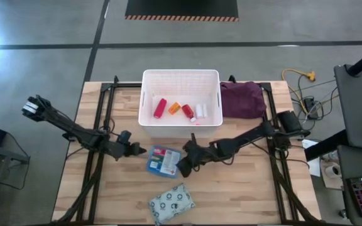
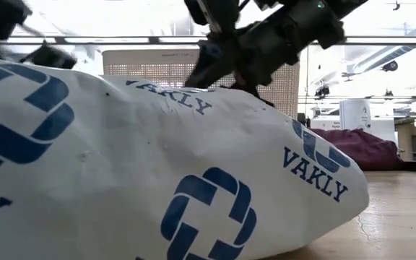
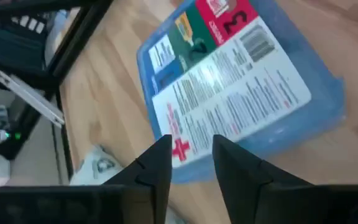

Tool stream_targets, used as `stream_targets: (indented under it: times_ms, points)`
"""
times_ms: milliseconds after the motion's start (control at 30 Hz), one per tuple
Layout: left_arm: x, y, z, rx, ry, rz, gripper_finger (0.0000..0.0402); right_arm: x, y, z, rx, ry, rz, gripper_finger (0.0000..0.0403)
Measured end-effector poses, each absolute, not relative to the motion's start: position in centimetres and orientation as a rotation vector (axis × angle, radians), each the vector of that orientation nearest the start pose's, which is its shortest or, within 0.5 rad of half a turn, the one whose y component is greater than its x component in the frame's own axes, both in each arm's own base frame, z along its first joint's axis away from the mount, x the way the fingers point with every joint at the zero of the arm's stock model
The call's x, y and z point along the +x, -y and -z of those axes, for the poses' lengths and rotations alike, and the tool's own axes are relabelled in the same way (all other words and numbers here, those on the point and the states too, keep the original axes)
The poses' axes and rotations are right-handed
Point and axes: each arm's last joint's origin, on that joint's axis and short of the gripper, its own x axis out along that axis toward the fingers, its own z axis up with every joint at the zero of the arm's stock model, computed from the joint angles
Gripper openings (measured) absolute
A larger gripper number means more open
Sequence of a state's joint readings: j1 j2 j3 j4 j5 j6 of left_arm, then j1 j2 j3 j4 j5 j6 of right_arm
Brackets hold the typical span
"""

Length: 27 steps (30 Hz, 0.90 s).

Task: Pick & place medical supplies in basket/bin
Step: Put the blue first aid kit into the white bin

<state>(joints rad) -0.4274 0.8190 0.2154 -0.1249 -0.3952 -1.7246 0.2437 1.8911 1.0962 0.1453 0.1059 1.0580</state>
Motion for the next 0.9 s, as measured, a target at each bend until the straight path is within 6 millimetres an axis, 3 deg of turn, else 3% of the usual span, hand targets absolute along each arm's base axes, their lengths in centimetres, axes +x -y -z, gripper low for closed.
stream_targets:
  times_ms: [367, 900]
  points:
    - [13.4, 4.9, -12.2, -1.401, -0.502, -0.544, 0.0220, 40.0, -9.6, -12.9, 1.009, -0.712, 0.269, 0.0068]
    - [16.8, 6.4, -11.8, -1.418, -0.430, -0.459, 0.0220, 39.1, -10.2, -12.0, 0.976, -0.797, 0.290, 0.0067]
